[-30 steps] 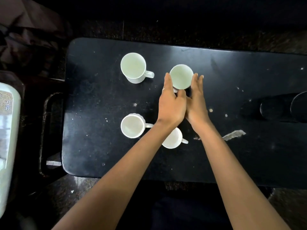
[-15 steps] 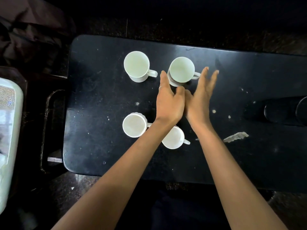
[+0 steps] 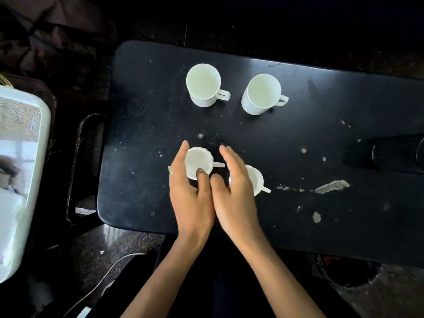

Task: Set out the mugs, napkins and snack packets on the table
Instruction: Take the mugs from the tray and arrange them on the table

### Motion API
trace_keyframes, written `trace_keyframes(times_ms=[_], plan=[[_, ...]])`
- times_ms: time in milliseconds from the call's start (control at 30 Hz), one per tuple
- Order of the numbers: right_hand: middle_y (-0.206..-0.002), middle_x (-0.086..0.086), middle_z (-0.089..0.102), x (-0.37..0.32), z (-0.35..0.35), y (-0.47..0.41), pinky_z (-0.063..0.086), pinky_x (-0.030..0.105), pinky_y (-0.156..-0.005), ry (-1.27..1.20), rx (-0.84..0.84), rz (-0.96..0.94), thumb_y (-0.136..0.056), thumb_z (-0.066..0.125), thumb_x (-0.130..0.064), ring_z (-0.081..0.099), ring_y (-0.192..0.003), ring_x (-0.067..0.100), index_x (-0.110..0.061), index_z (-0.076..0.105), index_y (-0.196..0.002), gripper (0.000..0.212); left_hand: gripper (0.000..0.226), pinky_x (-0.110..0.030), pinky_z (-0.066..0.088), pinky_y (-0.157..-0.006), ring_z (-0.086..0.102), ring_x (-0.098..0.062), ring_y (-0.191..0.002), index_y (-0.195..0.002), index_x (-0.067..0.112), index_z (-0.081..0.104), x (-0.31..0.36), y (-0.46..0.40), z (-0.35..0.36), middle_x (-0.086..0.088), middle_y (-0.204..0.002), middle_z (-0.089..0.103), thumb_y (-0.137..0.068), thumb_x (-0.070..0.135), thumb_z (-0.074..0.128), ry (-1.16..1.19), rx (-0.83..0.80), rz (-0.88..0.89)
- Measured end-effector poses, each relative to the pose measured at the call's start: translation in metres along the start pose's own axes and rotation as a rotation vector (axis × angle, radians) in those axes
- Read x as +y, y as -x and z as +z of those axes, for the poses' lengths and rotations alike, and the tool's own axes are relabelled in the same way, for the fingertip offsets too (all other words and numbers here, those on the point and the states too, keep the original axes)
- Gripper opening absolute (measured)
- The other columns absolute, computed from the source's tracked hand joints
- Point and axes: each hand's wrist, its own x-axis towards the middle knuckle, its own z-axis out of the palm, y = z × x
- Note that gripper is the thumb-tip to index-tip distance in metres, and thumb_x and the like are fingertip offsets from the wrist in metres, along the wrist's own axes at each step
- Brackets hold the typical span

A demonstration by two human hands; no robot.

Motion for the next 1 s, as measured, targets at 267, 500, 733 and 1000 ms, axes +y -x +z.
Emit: trace_keyframes(times_ms=[267,500,733,1000], plan=[[-0.160,-0.002,-0.004,0.014,0.028,0.007,-0.004,0.023,-0.118,0.129,-0.136,0.056,-0.100,0.033,-0.019,-0.008,-0.145,0.005,-0.017,0.009,-0.151,0.056,0.054,-0.036,0.041,-0.105,0.051,-0.018,-0.125,-0.149,0.025,0.027,-0.019,0.000,-0.018,-0.009,-0.140,0.052,-0.099,0.016,0.043,-0.033,-0.067,-0.175],[-0.158,0.003,-0.015,0.014,0.037,-0.001,-0.005,0.035,-0.120,0.211,-0.170,0.058,-0.101,0.028,-0.016,-0.019,-0.143,0.008,-0.014,-0.002,-0.150,0.057,0.047,-0.008,0.043,-0.071,0.058,0.003,-0.079,-0.147,0.015,0.034,-0.028,-0.010,-0.018,0.012,-0.091,0.063,-0.101,0.016,0.042,0.029,-0.163,-0.199],[-0.158,-0.002,-0.015,0.004,0.043,-0.020,-0.006,0.039,-0.119,0.193,-0.145,0.061,-0.101,0.026,-0.021,-0.019,-0.143,0.005,-0.015,-0.002,-0.150,0.056,0.046,-0.020,0.045,-0.084,0.060,-0.005,-0.094,-0.148,0.021,0.033,-0.020,-0.033,-0.012,0.009,-0.109,0.064,-0.102,0.019,0.037,0.080,-0.161,-0.202],[-0.159,0.000,-0.014,-0.011,0.047,-0.043,-0.001,0.041,-0.118,0.185,-0.104,0.059,-0.101,0.025,-0.023,-0.019,-0.144,0.007,-0.013,0.001,-0.150,0.055,0.047,-0.024,0.044,-0.093,0.057,-0.008,-0.106,-0.150,0.024,0.026,-0.010,-0.059,-0.006,0.002,-0.133,0.056,-0.103,0.022,0.034,0.095,-0.201,-0.177]])
